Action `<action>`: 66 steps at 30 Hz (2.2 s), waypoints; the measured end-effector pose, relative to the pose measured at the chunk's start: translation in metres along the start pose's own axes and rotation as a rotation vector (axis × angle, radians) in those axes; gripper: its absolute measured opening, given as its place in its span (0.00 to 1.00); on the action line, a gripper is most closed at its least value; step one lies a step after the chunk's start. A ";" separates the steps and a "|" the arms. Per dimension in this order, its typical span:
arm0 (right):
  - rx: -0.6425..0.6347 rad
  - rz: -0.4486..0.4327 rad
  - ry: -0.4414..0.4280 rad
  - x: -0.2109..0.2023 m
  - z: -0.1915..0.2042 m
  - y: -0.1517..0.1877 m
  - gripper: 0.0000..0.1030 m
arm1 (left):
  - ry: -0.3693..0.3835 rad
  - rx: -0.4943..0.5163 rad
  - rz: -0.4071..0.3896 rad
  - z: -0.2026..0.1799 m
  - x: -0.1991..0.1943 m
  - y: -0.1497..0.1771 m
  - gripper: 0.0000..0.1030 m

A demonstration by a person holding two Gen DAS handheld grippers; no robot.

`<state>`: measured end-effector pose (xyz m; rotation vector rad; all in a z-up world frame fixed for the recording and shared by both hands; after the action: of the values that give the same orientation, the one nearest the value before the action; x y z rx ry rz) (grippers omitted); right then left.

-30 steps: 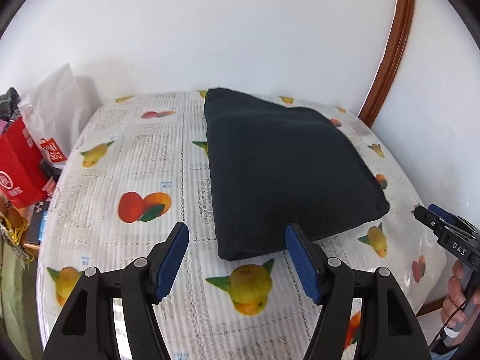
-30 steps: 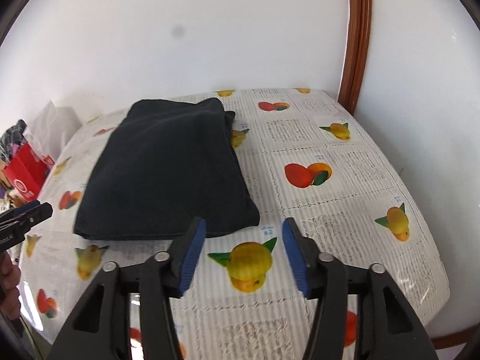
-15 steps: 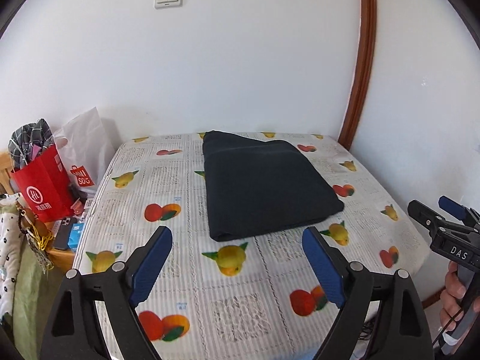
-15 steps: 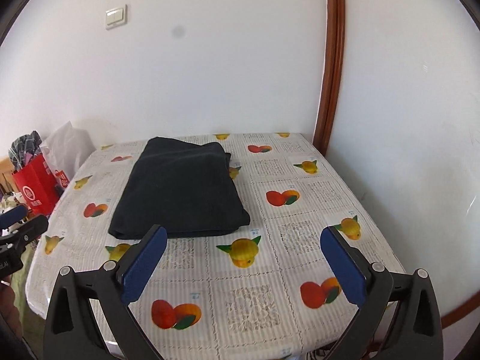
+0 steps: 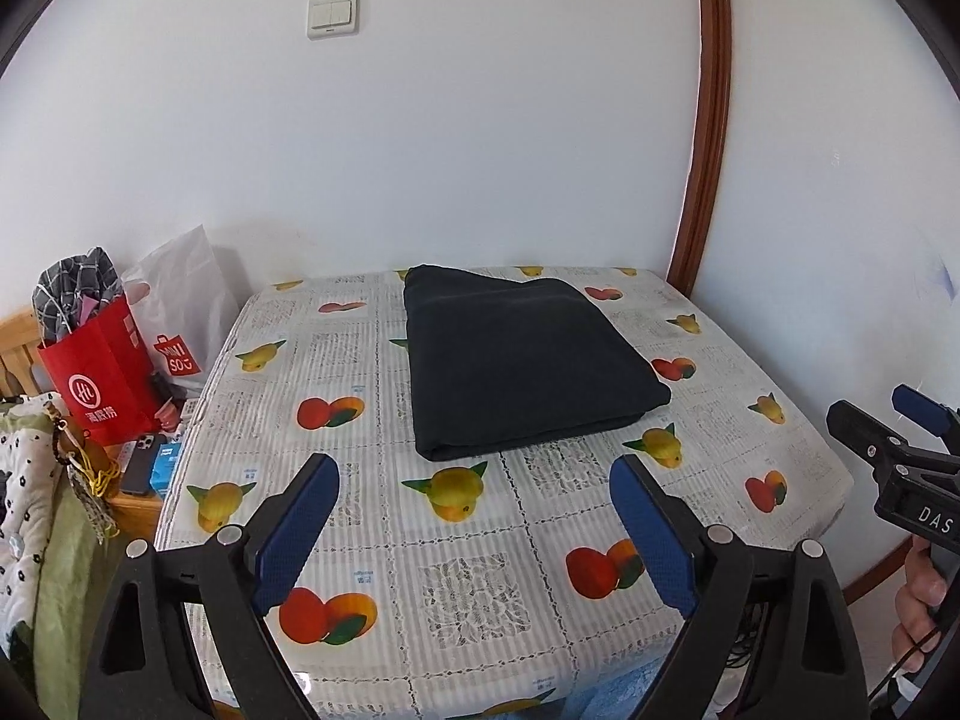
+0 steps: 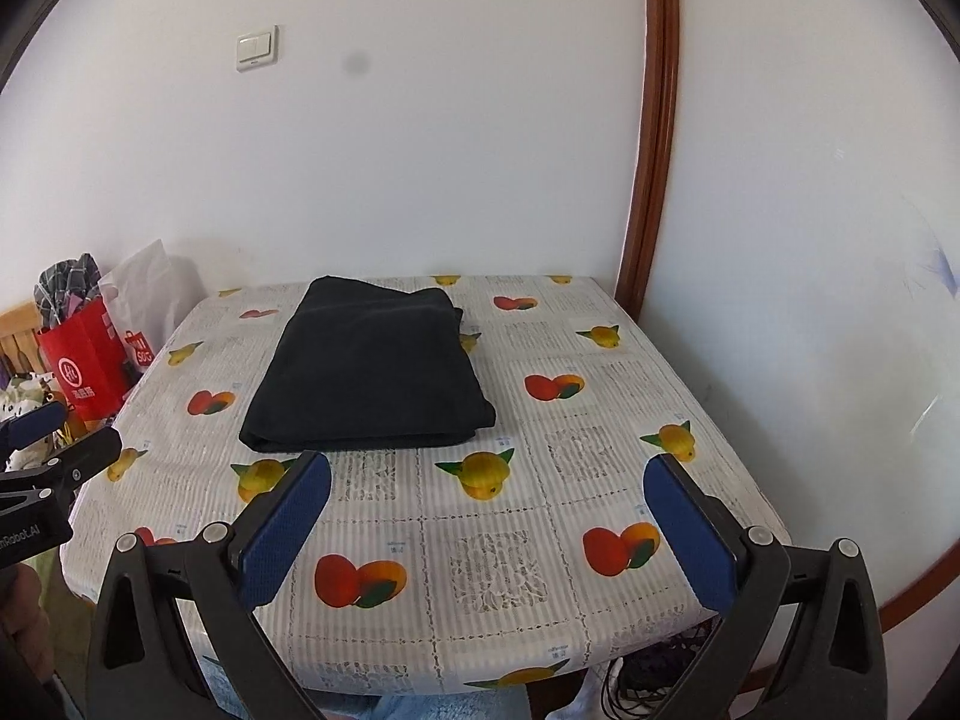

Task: Fold small clothes

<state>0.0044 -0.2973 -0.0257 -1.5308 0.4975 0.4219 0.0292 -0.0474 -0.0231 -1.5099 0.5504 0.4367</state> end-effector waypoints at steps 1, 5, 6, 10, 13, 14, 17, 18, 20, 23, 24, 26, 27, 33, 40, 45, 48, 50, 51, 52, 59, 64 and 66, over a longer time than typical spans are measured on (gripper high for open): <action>0.004 -0.001 -0.001 -0.001 0.000 0.000 1.00 | -0.003 0.000 0.002 -0.001 0.000 0.000 0.89; 0.008 0.002 0.005 -0.002 -0.001 0.001 1.00 | -0.009 -0.002 0.003 -0.002 -0.001 0.000 0.89; 0.008 -0.001 0.008 -0.003 -0.001 0.002 1.00 | -0.013 -0.002 0.004 -0.002 -0.001 0.001 0.89; 0.025 0.003 0.000 -0.002 -0.003 0.005 1.00 | -0.018 -0.002 0.009 -0.001 0.000 0.001 0.89; 0.025 0.006 0.007 -0.002 -0.005 0.006 1.00 | -0.015 -0.007 0.010 0.000 0.000 0.001 0.89; 0.025 0.008 0.011 -0.002 -0.005 0.006 1.00 | -0.014 -0.008 0.010 0.000 0.000 0.002 0.89; 0.033 0.011 0.008 -0.002 -0.005 0.006 1.00 | -0.018 -0.007 0.011 0.000 0.000 0.002 0.89; 0.035 0.012 0.008 -0.001 -0.005 0.006 1.00 | -0.017 -0.007 0.011 0.000 0.000 0.002 0.89; 0.033 0.012 0.010 -0.001 -0.005 0.006 1.00 | -0.018 -0.007 0.010 0.000 0.000 0.002 0.89; 0.026 0.011 0.019 -0.001 -0.005 0.006 1.00 | -0.019 -0.008 0.010 0.000 0.000 0.002 0.89; 0.025 0.011 0.022 -0.001 -0.005 0.006 1.00 | -0.020 -0.008 0.009 0.000 0.000 0.002 0.89; 0.026 0.010 0.022 -0.001 -0.006 0.006 1.00 | -0.023 -0.008 0.008 0.001 -0.001 0.002 0.89; 0.027 0.010 0.022 -0.002 -0.006 0.006 1.00 | -0.023 -0.009 0.008 0.001 -0.001 0.003 0.89; 0.030 0.007 0.024 -0.003 -0.007 0.006 1.00 | -0.021 -0.010 0.011 0.002 -0.001 0.003 0.89; 0.020 0.010 0.040 -0.002 -0.007 0.006 1.00 | -0.030 -0.014 0.011 0.001 -0.002 0.003 0.89; 0.019 0.012 0.041 -0.002 -0.005 0.006 1.00 | -0.033 -0.020 0.013 0.000 -0.002 0.003 0.89; 0.021 0.011 0.039 -0.002 -0.005 0.006 1.00 | -0.032 -0.021 0.013 0.000 -0.002 0.003 0.89; 0.020 0.011 0.040 -0.002 -0.005 0.006 1.00 | -0.034 -0.021 0.012 0.000 -0.002 0.002 0.89; 0.020 0.011 0.040 -0.002 -0.005 0.006 1.00 | -0.035 -0.022 0.012 0.000 -0.001 0.002 0.89; 0.020 0.011 0.040 -0.002 -0.005 0.006 1.00 | -0.036 -0.023 0.012 0.000 -0.001 0.001 0.89; 0.023 0.008 0.038 -0.003 -0.005 0.005 1.00 | -0.039 -0.030 0.012 0.000 -0.002 0.001 0.89; 0.018 0.000 0.037 -0.005 -0.005 0.006 1.00 | -0.048 -0.039 0.011 0.000 -0.003 0.000 0.89; 0.013 -0.001 0.039 -0.006 -0.004 0.006 1.00 | -0.049 -0.037 0.009 0.001 -0.004 0.000 0.89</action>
<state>-0.0038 -0.3009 -0.0275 -1.5287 0.5294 0.3878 0.0258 -0.0457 -0.0202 -1.5289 0.5133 0.4924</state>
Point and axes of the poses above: each gripper's, at about its wrist camera, not at the fingertips, and x roughly the way its jaws point, z to its left, y to its underside, the point moved 4 cm from there along x, roughly the way its jaws point, and after that the axes turned 1 degree about -y, right-handed, at the moved point
